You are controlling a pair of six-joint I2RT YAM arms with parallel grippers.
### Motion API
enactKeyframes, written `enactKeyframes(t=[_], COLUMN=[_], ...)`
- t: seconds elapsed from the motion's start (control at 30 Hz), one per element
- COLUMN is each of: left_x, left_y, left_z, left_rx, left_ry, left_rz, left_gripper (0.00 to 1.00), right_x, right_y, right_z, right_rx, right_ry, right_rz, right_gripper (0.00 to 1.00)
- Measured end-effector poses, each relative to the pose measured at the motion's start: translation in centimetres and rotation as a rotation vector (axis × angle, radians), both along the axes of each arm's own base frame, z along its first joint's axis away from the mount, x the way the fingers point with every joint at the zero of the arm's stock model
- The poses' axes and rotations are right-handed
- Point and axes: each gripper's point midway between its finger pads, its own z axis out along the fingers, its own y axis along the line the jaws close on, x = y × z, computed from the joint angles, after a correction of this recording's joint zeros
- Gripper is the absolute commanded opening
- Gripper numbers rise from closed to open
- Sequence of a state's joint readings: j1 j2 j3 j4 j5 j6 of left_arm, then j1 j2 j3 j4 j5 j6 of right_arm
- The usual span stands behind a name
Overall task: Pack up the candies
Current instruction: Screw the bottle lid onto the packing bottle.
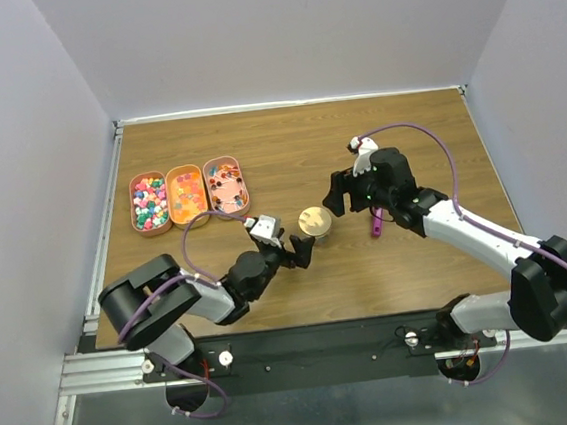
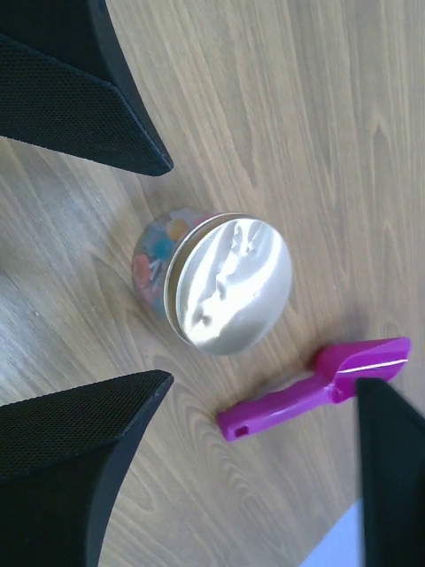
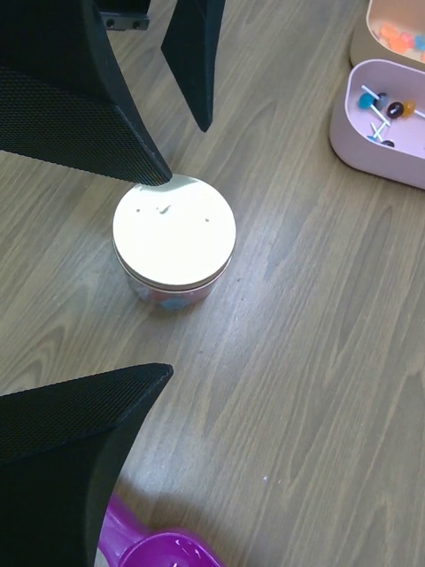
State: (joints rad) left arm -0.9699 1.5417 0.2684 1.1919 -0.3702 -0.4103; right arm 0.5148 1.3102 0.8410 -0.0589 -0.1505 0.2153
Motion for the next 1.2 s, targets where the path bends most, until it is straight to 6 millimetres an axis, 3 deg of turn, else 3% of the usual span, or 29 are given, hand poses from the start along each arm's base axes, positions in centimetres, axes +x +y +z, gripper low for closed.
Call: enactKeyframes(t=[0.1,0.23,0.63,1.2], left_x=[-0.4,-2.4,-1.5,3.1], left_y=[-0.3,0.4,-0.5,-3.7], left_z=[-1.4,-7.7,-8.7,-8.3], left_rx=[0.050,0.269,0.339,0.267], left_ry=[-0.026,0.003,-0.102,-0.163], left_rz=[-0.038,-0.117,-0.141,-0.309], left_gripper=[0.98,0.99,0.96,0.99], right_x=[0.0,0.0,0.1,0.9], right_y=[0.0,0.0,0.3,0.2], right_z=[0.0,0.0,0.1,-1.7], right_rx=[0.000,-0.002,0.006,-0.031], right_ry=[0.000,-0.003,0.003,0.045], right_rz=[0.001,0.007,0.021,0.030], right_gripper=[0.87,0.87,0.87,0.87])
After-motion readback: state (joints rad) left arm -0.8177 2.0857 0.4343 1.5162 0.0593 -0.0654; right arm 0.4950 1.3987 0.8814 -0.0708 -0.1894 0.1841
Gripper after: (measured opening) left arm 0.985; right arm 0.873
